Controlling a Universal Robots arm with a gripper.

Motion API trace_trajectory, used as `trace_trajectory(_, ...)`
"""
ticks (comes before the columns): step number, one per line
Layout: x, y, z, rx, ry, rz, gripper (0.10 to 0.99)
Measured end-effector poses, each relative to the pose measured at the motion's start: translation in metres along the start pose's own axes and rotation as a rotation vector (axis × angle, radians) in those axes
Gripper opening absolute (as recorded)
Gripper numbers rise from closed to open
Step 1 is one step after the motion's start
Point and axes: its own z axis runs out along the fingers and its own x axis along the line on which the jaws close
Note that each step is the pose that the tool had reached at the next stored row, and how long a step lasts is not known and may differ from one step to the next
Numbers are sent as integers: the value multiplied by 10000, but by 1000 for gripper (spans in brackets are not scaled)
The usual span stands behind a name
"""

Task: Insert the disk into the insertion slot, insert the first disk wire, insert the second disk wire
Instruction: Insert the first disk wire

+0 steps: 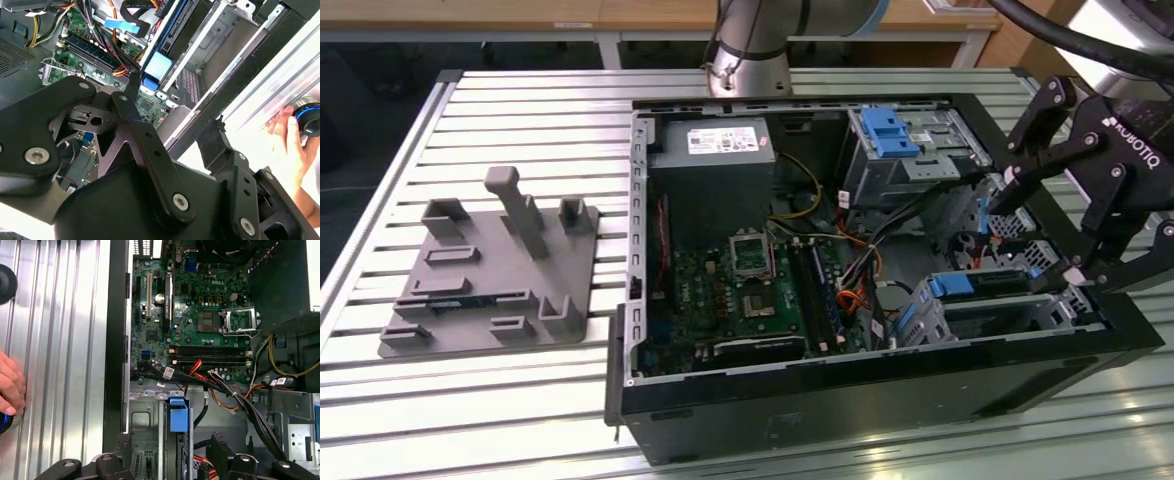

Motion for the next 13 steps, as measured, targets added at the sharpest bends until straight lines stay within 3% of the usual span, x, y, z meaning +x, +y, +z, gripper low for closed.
trace_trajectory(9, 0, 0, 1, 2, 1, -2, 729)
trace_trajectory(10, 0, 2, 4, 48, 0, -4, 729)
trace_trajectory(13, 0, 12, 6, 552, 11, -27, 729)
